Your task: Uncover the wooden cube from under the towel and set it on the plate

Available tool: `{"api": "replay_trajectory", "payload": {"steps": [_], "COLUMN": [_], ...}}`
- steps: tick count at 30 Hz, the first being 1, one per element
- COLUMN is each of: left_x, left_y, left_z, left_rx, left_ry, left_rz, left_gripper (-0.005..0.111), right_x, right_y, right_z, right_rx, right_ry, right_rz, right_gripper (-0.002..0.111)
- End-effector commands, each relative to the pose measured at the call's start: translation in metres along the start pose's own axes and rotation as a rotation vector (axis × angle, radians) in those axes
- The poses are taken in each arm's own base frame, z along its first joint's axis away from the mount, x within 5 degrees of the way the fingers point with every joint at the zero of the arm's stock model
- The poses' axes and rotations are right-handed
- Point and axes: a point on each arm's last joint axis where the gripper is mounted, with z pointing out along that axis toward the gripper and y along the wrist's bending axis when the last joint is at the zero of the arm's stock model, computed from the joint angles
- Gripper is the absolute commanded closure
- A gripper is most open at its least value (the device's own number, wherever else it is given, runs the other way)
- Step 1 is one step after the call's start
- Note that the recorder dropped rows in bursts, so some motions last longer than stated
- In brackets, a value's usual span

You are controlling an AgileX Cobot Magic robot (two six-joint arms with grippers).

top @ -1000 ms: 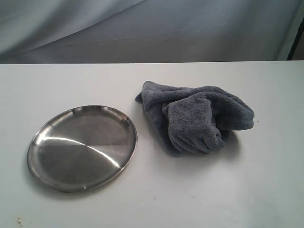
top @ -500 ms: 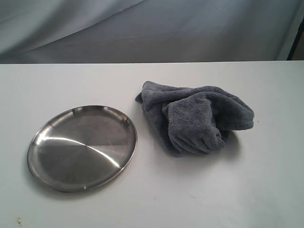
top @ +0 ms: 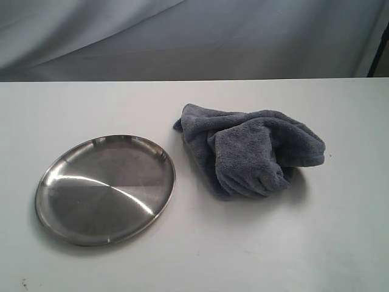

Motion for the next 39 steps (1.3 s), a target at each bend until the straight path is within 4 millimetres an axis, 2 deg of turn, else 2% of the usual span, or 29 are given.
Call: {"api": "replay_trajectory", "payload": {"steps": [1, 4, 7, 9, 12, 17, 22, 25, 29, 30, 35, 39], "left_x": [0.001, 0.001, 0.001, 0.001, 0.001, 0.001, 0.001, 0.001, 0.001, 0.001, 0.001, 0.001], "left_y": [0.000, 0.000, 0.000, 0.000, 0.000, 0.000, 0.000, 0.000, 0.000, 0.000, 0.000, 0.000], "left_z": [0.000, 0.000, 0.000, 0.000, 0.000, 0.000, 0.000, 0.000, 0.000, 0.000, 0.000, 0.000], "left_rx": [0.000, 0.000, 0.000, 0.000, 0.000, 0.000, 0.000, 0.000, 0.000, 0.000, 0.000, 0.000], "left_ry": [-0.008, -0.008, -0.008, -0.008, -0.008, -0.008, -0.008, -0.008, -0.008, -0.008, -0.008, -0.008], "left_rz": [0.001, 0.001, 0.001, 0.001, 0.001, 0.001, 0.001, 0.001, 0.001, 0.001, 0.001, 0.001], "left_gripper": [0.107, 0.107, 0.107, 0.107, 0.107, 0.107, 0.107, 0.107, 0.107, 0.107, 0.107, 0.107], "right_x": [-0.004, -0.012, -0.018, -0.017, -0.033, -0.064, -0.094, -0.106, -0.104, -0.103, -0.078, -0.050], "right_y": [0.001, 0.005, 0.015, 0.021, 0.029, 0.046, 0.075, 0.085, 0.089, 0.091, 0.094, 0.085], "right_z": [-0.001, -0.002, -0.004, -0.005, 0.000, 0.027, 0.070, 0.099, 0.138, 0.147, 0.185, 0.210], "right_rx": [-0.019, -0.069, -0.177, -0.233, -0.254, -0.300, -0.502, -0.548, -0.555, -0.572, -0.686, -0.666], "right_ry": [-0.058, -0.138, -0.207, -0.200, -0.161, -0.068, 0.018, 0.148, 0.416, 0.455, 0.618, 0.711], "right_rz": [0.051, 0.090, 0.025, -0.027, -0.031, -0.042, -0.134, -0.153, -0.167, -0.103, -0.024, 0.016], "right_gripper": [0.108, 0.108, 0.108, 0.108, 0.108, 0.108, 0.108, 0.108, 0.108, 0.108, 0.108, 0.108]}}
